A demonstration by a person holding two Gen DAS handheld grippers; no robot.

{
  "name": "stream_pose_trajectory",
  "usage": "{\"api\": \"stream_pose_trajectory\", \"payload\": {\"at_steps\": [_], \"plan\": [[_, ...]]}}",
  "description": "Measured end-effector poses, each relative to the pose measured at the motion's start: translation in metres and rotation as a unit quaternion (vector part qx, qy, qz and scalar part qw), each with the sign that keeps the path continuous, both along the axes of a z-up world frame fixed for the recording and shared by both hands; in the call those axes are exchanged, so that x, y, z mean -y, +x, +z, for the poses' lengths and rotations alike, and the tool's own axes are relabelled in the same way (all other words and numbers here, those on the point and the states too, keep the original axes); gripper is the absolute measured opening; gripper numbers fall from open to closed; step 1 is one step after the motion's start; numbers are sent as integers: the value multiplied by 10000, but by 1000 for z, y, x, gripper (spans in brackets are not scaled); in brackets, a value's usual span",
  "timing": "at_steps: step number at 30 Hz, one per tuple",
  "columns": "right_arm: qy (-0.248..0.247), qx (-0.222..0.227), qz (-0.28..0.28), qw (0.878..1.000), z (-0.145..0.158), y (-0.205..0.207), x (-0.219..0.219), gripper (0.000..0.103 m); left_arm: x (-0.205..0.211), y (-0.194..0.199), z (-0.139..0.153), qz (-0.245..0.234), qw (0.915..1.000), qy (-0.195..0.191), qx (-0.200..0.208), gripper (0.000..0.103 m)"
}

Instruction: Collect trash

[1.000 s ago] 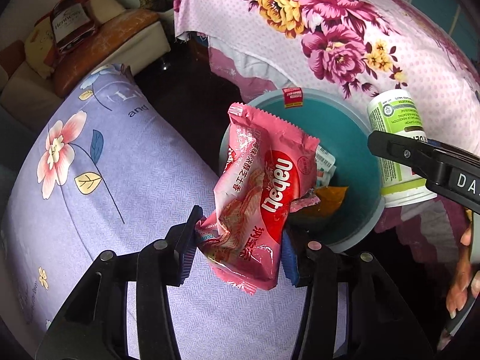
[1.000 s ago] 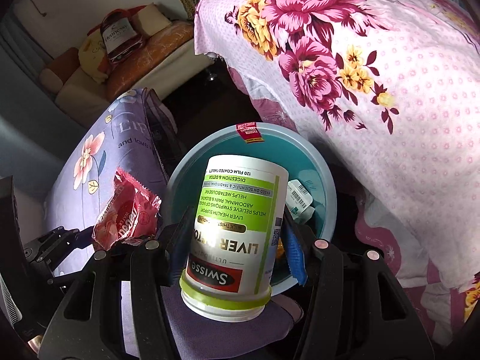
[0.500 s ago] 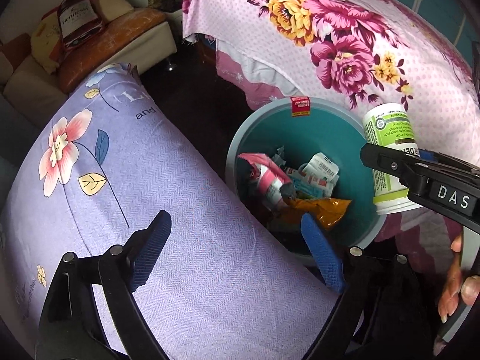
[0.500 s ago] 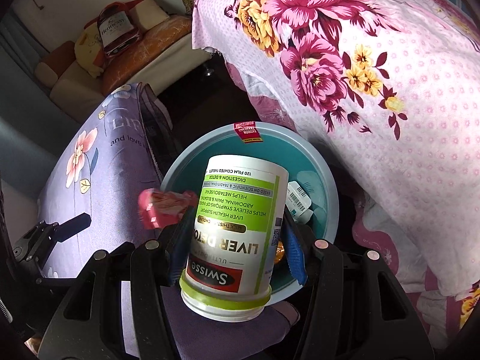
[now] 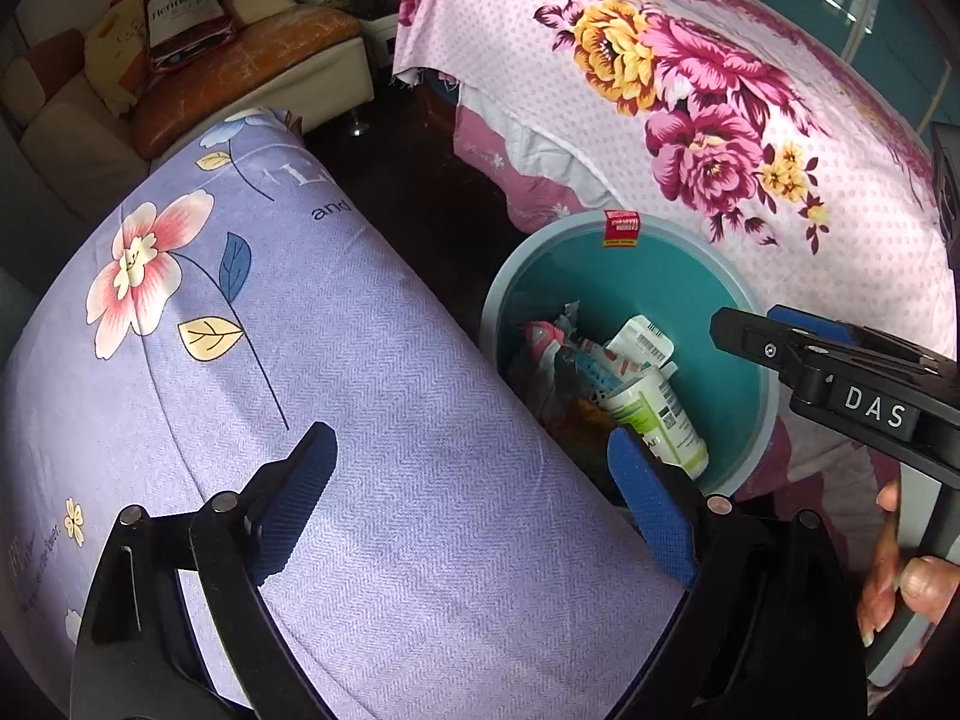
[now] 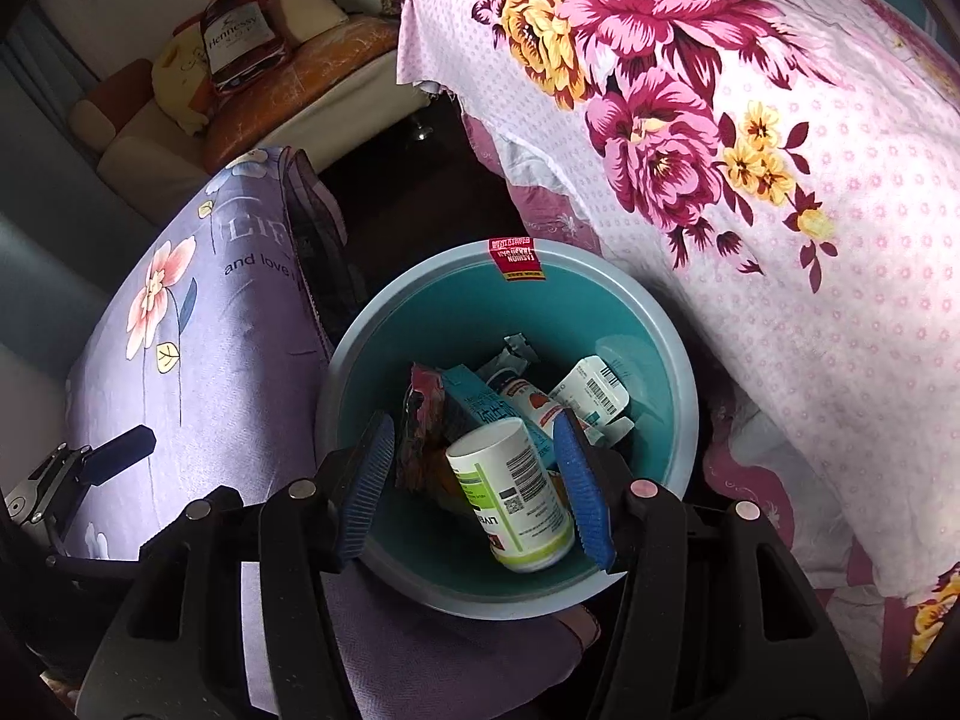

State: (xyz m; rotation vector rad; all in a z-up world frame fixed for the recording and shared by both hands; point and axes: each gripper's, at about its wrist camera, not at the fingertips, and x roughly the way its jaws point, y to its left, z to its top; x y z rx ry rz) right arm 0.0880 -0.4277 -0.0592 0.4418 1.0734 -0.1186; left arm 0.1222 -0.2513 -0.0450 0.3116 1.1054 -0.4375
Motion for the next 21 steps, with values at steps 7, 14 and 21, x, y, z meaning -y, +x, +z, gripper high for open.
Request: {"api": "stream_pose_trajectory", "payload": {"at_steps": [7,14,21], "plan": [[-106,-19,18,9999,7,-3,-8,75,-12,-5,5,116,9998,-150,-17,93],[-162,-17,64,9998,16,-13,-17,83,-29,-12,12,228,9994,-259,-48,93],[-363,-44,262,9990,28,-27,-38,90,-50,-24,22,362,9987,-353,-39,93]]}}
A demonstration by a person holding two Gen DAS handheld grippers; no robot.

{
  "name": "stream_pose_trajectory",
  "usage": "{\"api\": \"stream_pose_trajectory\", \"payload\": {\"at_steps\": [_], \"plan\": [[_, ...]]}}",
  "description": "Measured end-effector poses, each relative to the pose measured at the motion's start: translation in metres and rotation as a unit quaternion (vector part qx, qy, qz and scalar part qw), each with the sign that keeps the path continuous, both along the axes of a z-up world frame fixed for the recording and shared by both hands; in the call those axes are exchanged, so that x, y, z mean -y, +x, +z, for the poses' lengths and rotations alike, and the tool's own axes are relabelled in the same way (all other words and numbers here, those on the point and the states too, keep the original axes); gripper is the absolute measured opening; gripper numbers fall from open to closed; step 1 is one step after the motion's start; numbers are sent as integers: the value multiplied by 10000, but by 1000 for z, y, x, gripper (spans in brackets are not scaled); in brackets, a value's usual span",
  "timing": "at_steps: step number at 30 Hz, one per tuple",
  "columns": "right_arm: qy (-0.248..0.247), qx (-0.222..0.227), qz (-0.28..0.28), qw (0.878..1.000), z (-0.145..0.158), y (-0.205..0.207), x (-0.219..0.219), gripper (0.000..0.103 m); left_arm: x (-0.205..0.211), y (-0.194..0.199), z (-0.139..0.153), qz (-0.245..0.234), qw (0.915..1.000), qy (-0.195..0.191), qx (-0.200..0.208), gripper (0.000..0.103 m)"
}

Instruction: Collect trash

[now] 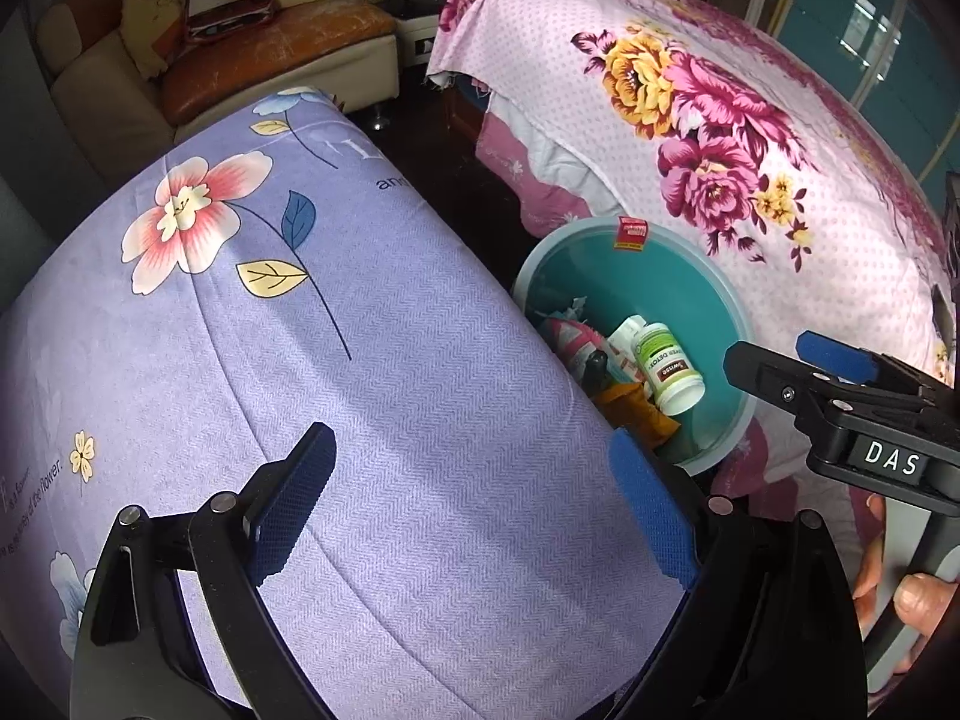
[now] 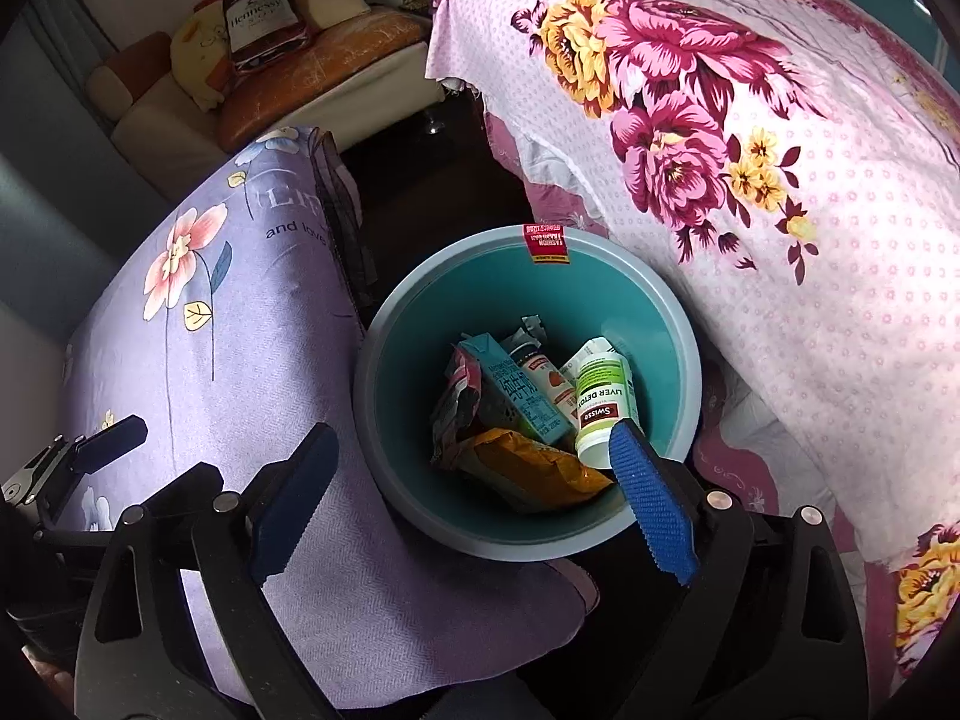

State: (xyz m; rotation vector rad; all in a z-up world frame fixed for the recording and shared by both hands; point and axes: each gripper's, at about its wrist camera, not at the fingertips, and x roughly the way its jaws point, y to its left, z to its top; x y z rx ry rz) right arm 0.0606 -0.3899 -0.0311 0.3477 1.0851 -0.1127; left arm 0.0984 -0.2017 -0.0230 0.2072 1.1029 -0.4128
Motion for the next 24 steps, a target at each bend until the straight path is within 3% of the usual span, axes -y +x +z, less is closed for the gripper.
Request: {"api": "stream_pose_trajectory", "payload": {"at_steps": [4,9,24], "plan": [[-270,-8,85,9996,7,-10,-12,96,-10,-11,9,87,9997,101,199,93],[-516,-50,116,9986,13,-21,-21,96,-28,-19,18,254,9992,60,303,93],[-1001,150,444,9939,42,-46,-57,96,-75,-37,24,658,9975,-141,212,96]]}}
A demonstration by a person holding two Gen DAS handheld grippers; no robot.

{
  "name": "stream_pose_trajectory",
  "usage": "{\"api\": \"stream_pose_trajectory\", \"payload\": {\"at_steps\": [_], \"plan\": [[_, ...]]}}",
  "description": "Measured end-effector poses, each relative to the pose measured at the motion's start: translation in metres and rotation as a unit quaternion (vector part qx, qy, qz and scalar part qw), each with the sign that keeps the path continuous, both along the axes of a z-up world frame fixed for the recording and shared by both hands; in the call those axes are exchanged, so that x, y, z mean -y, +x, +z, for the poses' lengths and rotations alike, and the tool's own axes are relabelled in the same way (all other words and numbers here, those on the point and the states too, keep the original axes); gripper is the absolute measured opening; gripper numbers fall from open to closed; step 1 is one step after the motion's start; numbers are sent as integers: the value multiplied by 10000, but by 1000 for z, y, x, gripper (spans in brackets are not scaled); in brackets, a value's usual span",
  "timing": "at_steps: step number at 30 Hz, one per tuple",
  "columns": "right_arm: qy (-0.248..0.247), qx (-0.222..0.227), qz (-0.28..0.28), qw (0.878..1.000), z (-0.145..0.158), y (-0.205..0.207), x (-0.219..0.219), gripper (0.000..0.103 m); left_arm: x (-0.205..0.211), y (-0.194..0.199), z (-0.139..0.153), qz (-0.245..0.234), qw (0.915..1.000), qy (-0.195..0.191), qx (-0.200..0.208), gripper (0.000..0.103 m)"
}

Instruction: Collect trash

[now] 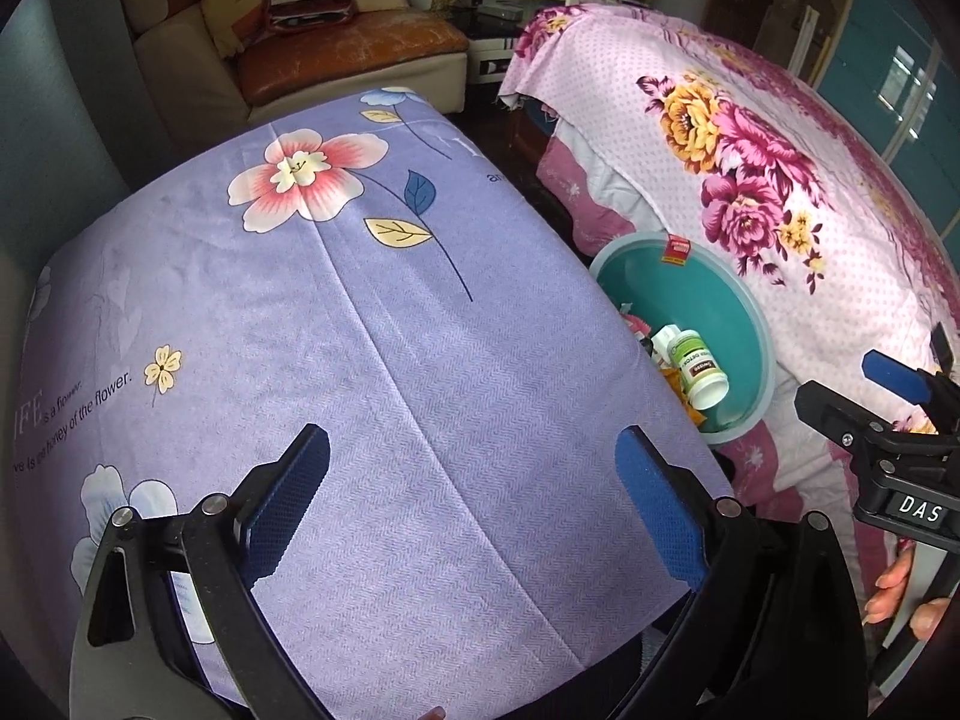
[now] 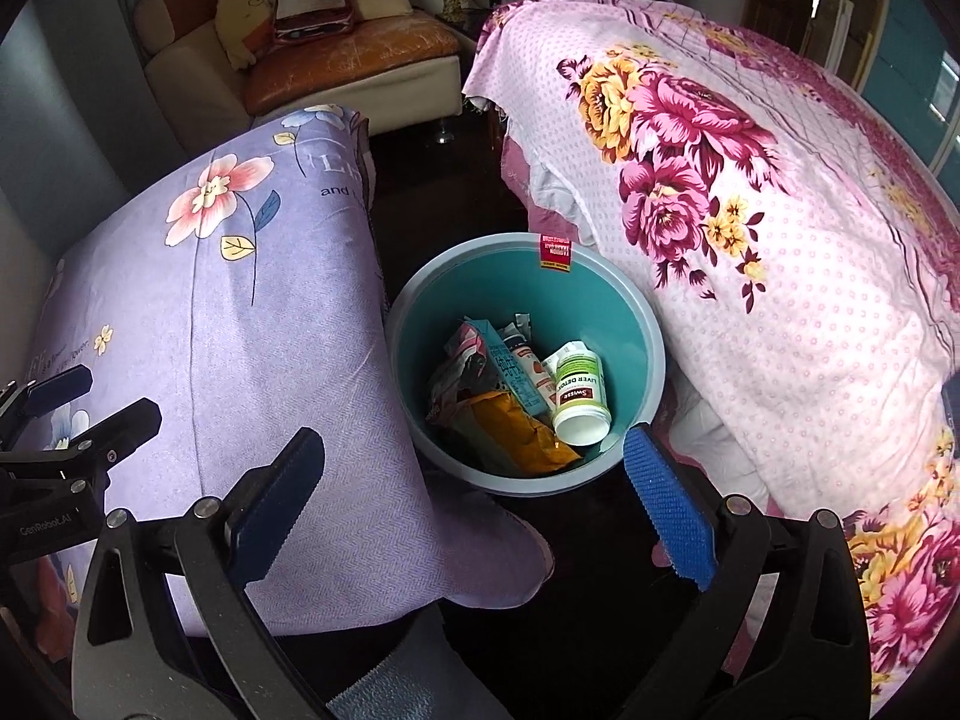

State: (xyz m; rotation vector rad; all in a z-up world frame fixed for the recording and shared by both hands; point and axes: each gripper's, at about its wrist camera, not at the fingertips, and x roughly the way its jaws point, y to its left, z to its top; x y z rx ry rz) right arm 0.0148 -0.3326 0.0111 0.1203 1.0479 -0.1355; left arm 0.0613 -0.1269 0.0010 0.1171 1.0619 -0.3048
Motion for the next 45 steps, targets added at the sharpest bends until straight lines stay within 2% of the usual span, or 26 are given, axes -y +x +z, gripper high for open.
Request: {"api": "stream_pose_trajectory", "payload": {"at_steps": [2,19,29,45], "plan": [[-42,25,38,10000,3,-1,-4,96,-4,-2,1,41,10000,0,18,99],[-78,120,116,9998,9,-2,-14,96,-20,-7,-1,138,9999,-26,40,99],[13,53,94,9999,0,1,-11,96,-16,-7,-4,74,9999,-80,71,99],[18,-71,103,9999,-13,11,-10,96,-14,-1,-10,102,9998,83,134,99]]}}
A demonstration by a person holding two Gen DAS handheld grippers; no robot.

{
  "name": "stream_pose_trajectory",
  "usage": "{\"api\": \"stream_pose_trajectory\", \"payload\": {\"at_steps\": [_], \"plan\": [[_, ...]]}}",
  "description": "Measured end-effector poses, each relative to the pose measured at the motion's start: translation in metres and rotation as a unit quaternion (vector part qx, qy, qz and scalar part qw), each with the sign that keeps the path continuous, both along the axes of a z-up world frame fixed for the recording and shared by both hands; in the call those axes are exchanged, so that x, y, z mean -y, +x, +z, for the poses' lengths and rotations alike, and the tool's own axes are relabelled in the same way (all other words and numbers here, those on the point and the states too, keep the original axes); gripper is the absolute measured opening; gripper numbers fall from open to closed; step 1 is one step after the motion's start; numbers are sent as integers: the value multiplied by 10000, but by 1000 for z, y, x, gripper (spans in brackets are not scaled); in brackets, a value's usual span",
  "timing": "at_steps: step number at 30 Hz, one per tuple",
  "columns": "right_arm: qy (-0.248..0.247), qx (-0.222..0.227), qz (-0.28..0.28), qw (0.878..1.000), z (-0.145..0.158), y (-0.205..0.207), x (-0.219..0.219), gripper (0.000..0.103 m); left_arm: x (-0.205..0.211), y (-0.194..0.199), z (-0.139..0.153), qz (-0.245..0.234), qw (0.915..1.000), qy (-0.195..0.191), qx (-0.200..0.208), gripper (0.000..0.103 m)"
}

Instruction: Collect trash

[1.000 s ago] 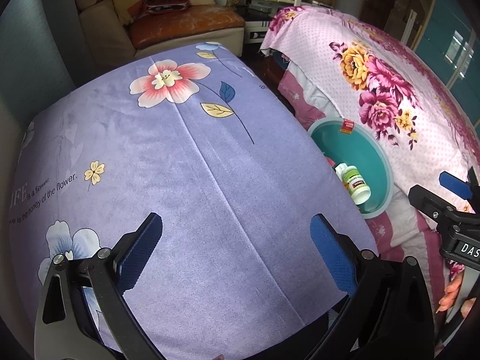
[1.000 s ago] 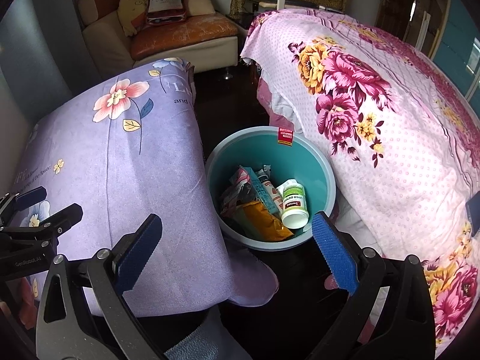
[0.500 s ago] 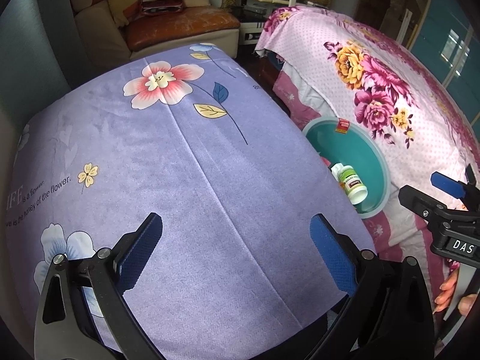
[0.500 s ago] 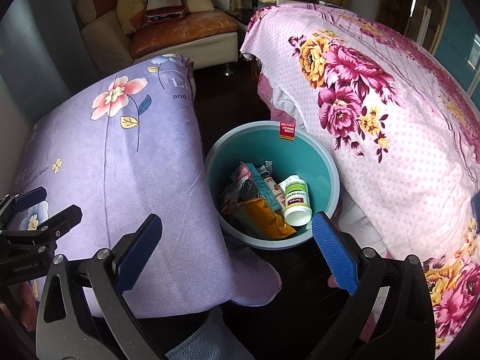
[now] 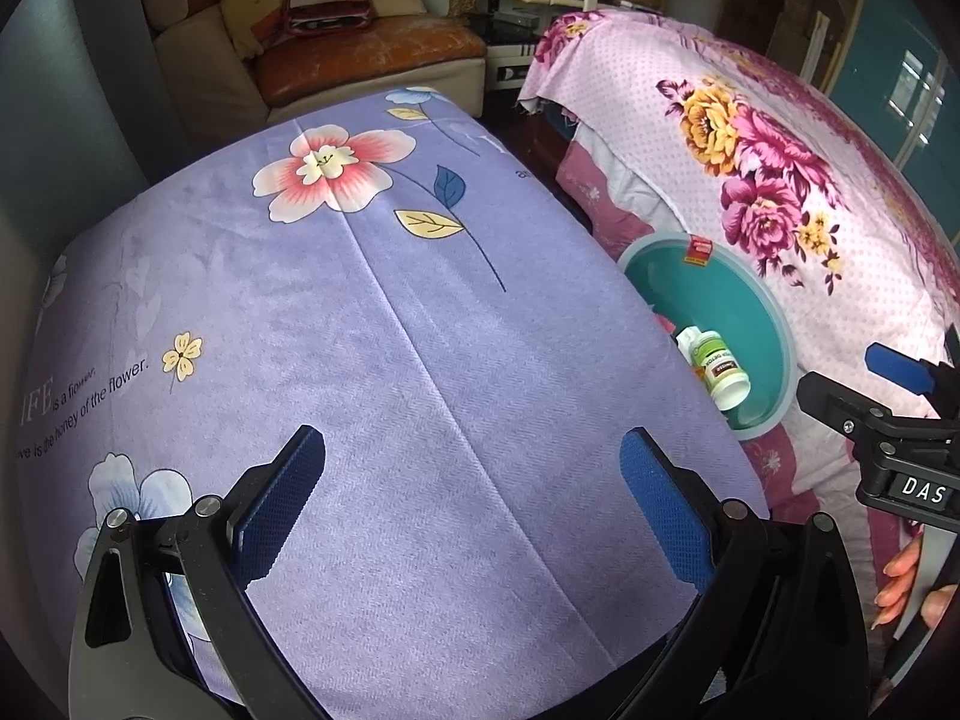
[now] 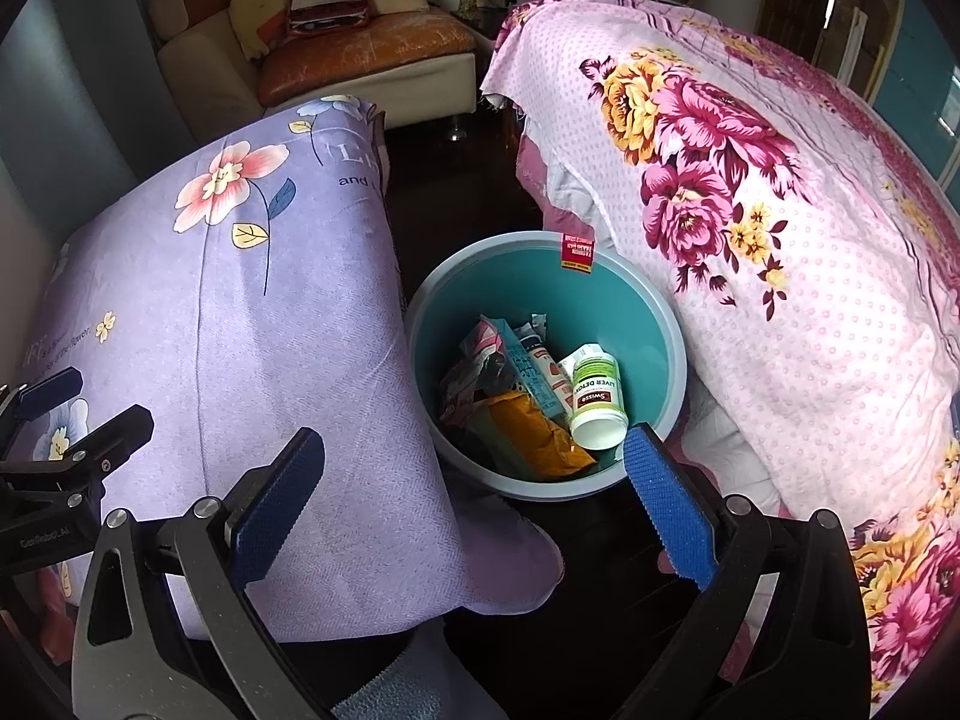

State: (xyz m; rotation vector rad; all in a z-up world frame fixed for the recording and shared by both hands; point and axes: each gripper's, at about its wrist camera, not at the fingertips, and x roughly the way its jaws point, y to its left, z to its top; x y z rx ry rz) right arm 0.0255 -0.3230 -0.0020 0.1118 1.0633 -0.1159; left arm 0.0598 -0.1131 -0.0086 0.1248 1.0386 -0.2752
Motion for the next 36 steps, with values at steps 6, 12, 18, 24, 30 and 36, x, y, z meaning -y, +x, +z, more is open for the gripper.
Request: {"api": "stream_pose_trajectory", "payload": {"at_steps": [6,12,18,24,30,36], "plan": [[22,-37,-3,10000,-4,3,1,96,-1,2,-1,23,10000,11,12,99],[42,-99,-22,9999,-10,4,1,96,-2,3,-4,34,10000,13,-6,99],[64,-159,-29,9998,-17,5,2,96,0,3,-9,34,10000,31,-45,99],[64,-227,-39,9997,-24,7,4,96,0,5,-13,57,9999,59,-60,99],[45,-265,-29,9996,-28,8,3,96,0,6,-17,85,9999,58,-104,99],[28,-295,-25,9996,-30,9,2,96,0,7,-19,91,9999,60,-115,99]]}}
